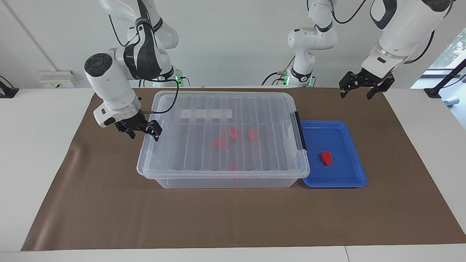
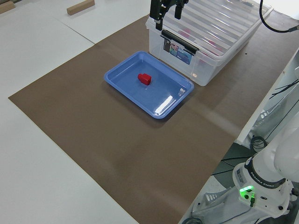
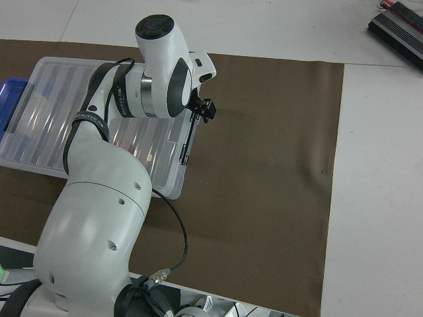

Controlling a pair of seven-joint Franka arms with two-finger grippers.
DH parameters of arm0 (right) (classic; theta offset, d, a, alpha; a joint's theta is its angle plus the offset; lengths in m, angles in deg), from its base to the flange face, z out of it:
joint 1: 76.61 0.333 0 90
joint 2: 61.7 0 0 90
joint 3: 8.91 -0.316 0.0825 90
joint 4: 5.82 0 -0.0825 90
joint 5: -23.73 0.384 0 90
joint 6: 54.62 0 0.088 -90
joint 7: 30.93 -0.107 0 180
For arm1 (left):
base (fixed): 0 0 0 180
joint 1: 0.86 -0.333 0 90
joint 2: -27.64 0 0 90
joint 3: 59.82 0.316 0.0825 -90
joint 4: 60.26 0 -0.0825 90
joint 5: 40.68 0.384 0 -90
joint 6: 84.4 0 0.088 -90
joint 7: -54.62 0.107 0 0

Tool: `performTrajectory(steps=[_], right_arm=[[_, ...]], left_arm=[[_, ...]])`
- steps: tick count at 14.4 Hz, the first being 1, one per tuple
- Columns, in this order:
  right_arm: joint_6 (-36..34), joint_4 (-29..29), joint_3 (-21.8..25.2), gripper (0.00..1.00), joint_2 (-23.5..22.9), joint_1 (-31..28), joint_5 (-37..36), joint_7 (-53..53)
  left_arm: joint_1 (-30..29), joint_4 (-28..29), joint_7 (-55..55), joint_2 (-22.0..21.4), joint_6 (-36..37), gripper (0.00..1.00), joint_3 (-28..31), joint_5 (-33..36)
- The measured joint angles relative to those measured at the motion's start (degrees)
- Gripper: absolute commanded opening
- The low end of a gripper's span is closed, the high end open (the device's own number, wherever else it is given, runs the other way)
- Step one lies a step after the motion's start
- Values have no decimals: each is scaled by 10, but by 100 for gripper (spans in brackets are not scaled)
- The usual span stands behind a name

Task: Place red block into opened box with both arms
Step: 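Reach the right gripper to the clear lid's nearest edge and grasp it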

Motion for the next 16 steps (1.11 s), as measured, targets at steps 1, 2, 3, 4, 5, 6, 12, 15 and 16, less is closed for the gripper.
performTrajectory(steps=[1,2,3,4,5,6,12,15,16], right_arm=[[0,2,0,100,2,0,0,2],[0,4,0,100,3,-1,0,5],[0,5,0,100,4,-1,0,10],[0,5,0,100,4,-2,0,12],[0,5,0,100,4,-2,0,13],[0,5,1,100,4,-2,0,13],[0,5,11,100,5,-3,0,42],[0,8,17,100,5,-6,0,52],[0,9,17,100,5,-7,0,53]], left_arm=[[0,0,0,0,0,100,0,0],[0,0,0,0,0,100,0,0],[0,0,0,0,0,100,0,0],[0,0,0,0,0,100,0,0],[0,0,0,0,0,100,0,0],[0,0,0,0,0,100,0,0],[0,0,0,0,0,100,0,0],[0,0,0,0,0,100,0,0],[0,0,0,0,0,100,0,0]])
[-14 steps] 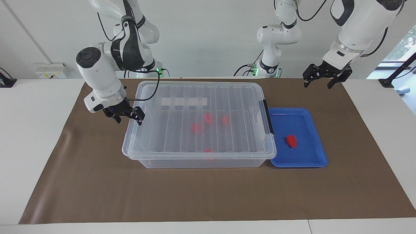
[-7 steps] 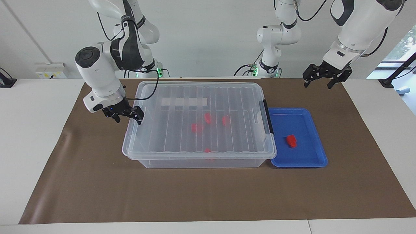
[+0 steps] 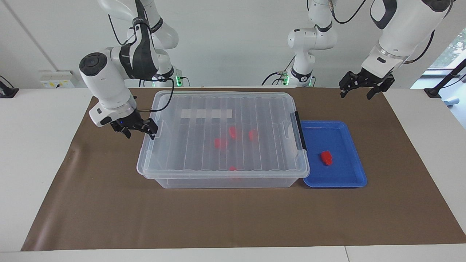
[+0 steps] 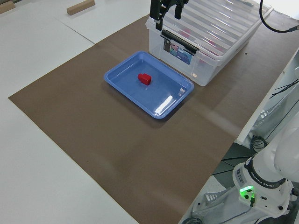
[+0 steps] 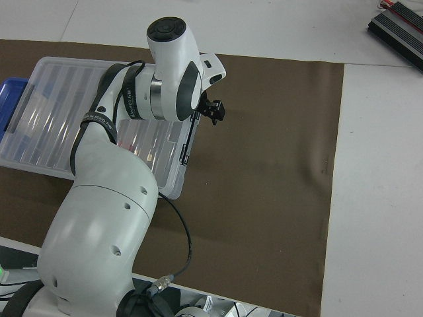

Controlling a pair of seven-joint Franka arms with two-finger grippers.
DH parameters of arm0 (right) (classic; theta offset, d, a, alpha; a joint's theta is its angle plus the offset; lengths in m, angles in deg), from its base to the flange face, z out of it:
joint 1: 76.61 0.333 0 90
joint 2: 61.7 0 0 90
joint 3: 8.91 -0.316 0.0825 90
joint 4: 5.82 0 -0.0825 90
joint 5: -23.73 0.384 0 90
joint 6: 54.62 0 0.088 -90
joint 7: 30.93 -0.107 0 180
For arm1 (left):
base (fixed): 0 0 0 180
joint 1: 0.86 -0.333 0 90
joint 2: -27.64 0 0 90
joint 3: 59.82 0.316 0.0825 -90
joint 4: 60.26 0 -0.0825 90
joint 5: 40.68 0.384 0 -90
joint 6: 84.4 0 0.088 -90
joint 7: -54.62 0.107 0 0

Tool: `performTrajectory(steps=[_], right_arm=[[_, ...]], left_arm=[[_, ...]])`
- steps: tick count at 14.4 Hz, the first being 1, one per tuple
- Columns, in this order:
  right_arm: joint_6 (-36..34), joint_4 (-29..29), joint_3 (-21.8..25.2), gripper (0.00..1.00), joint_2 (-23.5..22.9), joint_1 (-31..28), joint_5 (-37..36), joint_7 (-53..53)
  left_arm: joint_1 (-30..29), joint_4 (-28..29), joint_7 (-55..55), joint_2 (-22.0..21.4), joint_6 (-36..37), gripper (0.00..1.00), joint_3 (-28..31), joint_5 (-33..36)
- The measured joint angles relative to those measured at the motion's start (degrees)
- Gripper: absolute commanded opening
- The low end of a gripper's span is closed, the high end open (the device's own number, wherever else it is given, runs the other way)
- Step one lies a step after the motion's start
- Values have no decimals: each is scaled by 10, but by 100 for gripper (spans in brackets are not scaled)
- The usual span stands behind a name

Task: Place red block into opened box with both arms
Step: 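Reach the right gripper to the clear lid's nearest edge and grasp it, then slide the lid toward the right gripper while the left gripper grasps the red block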

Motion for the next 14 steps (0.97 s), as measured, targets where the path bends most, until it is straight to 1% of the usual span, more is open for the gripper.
performTrajectory(steps=[6,12,14], right_arm=[[0,1,4,100,0,-2,0,17],[0,1,34,100,1,-2,0,73],[0,1,44,100,1,-2,0,88]], left_arm=[[0,0,0,0,0,100,0,0],[0,0,0,0,0,100,0,0],[1,5,0,0,-15,100,-1,0]])
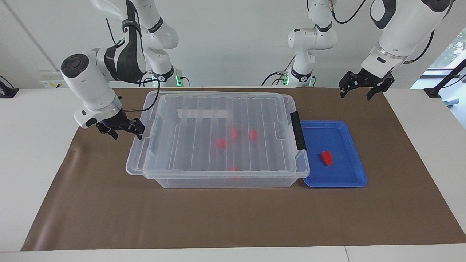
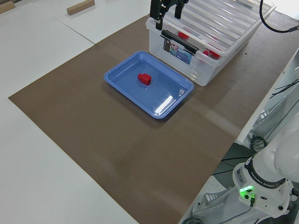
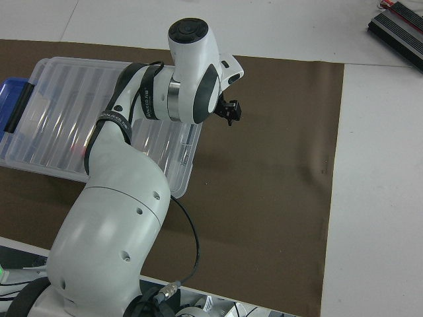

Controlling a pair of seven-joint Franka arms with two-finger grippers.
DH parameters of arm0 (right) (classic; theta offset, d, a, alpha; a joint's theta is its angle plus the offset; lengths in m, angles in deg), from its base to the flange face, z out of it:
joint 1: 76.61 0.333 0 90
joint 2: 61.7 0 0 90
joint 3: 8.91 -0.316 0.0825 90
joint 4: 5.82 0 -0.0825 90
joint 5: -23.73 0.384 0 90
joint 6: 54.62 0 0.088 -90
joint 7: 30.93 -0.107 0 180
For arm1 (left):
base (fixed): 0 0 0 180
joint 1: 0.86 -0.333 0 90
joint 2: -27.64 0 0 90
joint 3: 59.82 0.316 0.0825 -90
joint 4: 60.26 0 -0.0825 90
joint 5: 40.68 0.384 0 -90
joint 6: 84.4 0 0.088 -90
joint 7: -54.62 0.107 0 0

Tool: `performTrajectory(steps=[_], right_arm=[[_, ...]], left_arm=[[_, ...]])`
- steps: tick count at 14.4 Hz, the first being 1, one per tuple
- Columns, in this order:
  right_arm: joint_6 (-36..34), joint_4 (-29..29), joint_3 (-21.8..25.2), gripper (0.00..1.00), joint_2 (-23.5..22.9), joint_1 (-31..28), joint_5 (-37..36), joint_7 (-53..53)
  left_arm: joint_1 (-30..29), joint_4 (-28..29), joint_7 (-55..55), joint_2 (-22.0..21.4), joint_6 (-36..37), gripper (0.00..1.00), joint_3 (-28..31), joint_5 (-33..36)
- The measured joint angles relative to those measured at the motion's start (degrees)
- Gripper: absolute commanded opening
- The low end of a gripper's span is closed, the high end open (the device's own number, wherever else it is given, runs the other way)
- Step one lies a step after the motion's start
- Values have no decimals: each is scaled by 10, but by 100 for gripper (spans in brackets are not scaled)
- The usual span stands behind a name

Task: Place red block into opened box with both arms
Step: 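Slide the lid toward the right gripper while the left gripper grasps the red block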

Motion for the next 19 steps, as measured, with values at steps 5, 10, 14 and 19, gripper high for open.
performTrajectory(steps=[5,10,14,19], right_arm=[[0,0,17,100,1,0,0,10],[-3,0,35,100,1,0,0,38],[-5,0,51,100,1,-1,0,59],[-8,0,71,100,1,-1,0,94]], left_arm=[[6,83,0,1,-111,100,-2,0],[20,172,0,42,-262,100,-2,0],[20,215,0,110,-387,100,-1,0],[19,273,-1,148,-497,100,1,0]])
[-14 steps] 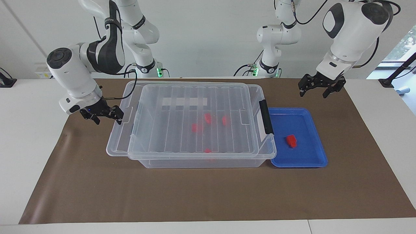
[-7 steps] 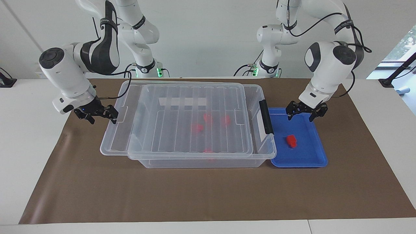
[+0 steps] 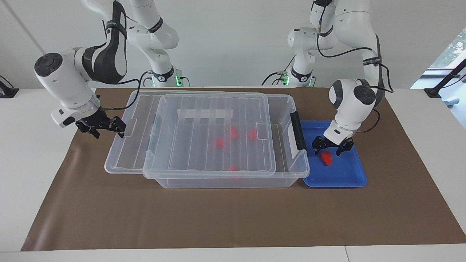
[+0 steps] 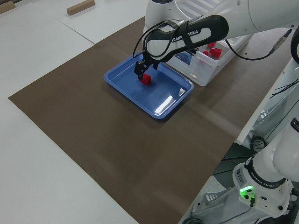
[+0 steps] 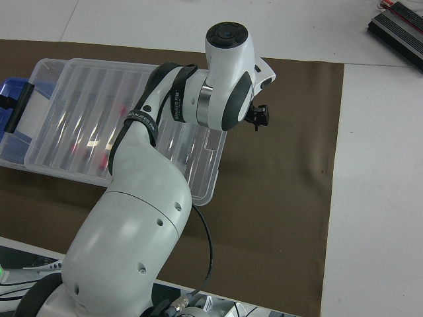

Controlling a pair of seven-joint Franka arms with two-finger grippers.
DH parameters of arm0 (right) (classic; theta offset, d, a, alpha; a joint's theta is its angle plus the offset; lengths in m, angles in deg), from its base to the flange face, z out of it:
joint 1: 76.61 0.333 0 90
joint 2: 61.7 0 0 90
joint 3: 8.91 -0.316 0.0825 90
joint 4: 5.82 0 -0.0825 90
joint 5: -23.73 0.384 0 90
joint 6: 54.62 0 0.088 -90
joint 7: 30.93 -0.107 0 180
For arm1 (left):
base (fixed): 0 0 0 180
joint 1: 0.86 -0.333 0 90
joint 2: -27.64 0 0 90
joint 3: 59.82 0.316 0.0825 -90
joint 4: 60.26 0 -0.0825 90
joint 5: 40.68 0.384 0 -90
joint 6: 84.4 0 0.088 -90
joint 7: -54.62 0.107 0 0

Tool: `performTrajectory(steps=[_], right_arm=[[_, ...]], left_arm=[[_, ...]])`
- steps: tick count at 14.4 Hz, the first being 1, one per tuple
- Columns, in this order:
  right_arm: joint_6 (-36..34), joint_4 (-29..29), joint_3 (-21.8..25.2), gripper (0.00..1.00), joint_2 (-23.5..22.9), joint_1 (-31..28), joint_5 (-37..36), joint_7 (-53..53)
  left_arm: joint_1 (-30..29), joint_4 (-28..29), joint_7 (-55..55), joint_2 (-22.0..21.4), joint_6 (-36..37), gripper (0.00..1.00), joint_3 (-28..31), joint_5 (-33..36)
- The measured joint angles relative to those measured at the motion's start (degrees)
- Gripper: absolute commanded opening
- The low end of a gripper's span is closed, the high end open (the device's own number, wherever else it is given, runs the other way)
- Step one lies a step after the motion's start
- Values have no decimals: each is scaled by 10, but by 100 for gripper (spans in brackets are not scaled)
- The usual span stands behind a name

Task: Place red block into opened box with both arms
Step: 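Slide the lid toward the right gripper while the left gripper grasps the red block, then lift the red block with the left gripper and carry it over the box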

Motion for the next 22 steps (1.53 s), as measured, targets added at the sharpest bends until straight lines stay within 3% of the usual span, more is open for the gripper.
performTrajectory(steps=[1,2,3,4,5,14,22], right_arm=[[0,0,7,100,0,0,0,9],[0,0,14,100,0,0,0,18],[0,0,21,100,0,0,0,29],[0,0,28,100,0,0,0,39],[0,0,35,100,1,0,0,49],[0,-1,84,100,1,-1,0,121],[0,-2,99,100,1,-1,0,144]], left_arm=[[0,5,-1,6,-6,100,0,0],[0,6,-1,11,-7,89,0,0],[0,6,-3,13,-7,56,0,0],[0,6,-8,13,-7,9,0,0],[0,5,-14,13,-8,0,0,0],[0,-5,-22,-20,5,0,0,0],[2,-140,-22,-85,233,0,-6,0]])
